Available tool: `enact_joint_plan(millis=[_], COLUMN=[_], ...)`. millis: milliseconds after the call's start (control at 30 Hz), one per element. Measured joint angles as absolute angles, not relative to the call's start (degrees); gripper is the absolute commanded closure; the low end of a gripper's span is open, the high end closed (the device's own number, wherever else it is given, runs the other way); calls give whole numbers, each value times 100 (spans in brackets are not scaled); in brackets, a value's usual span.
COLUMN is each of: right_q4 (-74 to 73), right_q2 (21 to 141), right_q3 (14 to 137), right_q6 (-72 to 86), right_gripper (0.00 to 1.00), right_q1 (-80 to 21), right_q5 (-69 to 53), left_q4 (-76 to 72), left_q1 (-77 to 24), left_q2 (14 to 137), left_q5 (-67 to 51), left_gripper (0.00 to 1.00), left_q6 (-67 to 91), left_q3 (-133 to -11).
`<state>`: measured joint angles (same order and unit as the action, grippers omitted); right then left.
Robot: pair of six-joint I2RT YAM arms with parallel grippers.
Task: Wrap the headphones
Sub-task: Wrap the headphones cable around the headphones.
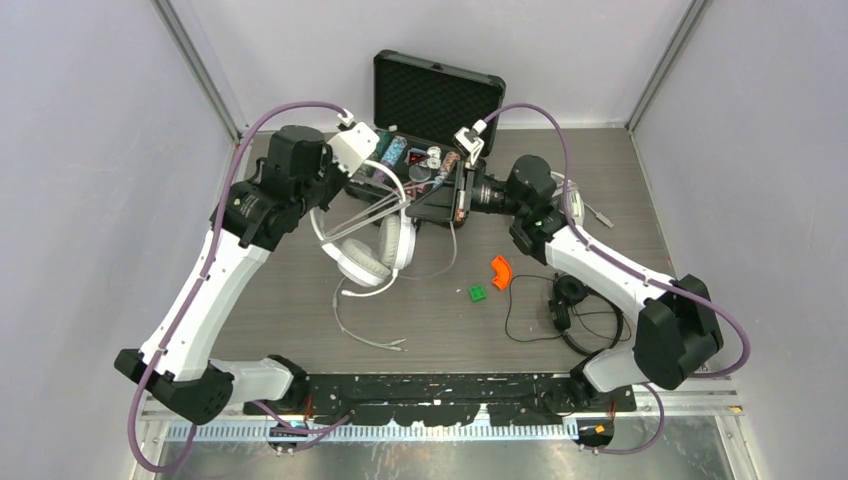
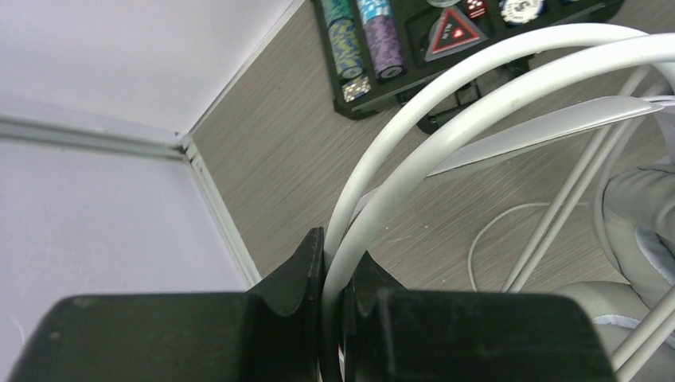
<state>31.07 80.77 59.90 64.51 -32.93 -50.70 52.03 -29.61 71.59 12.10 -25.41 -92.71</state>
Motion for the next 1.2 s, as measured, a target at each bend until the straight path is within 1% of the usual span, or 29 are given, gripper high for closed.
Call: enact_joint_plan(millis=[233,533,800,1200], right_q4=[3734,3988,3684,2877], right_q2=[8431,8805,8967,8967], right_q3=[6243,6825,7004,7277], right_q6=[6847,6873,6490,5590], right_gripper=[87,87,87,89], right_q1=[-3452,-3944,-4167,-4580], right_q5=[-5022,-4888,-4696,-4224], left_q4=[5387,5522,5612,5413], left_q1=[-2936,-2921,-2912,-2912], left_q2=[7314,7540,7614,7570], left_q5=[1820,2606,3194,3310], left_gripper=[100,100,100,100], left_q6=[-1721,-587,322,1678], left_q3=[-9393,-9579,-9793,-9756])
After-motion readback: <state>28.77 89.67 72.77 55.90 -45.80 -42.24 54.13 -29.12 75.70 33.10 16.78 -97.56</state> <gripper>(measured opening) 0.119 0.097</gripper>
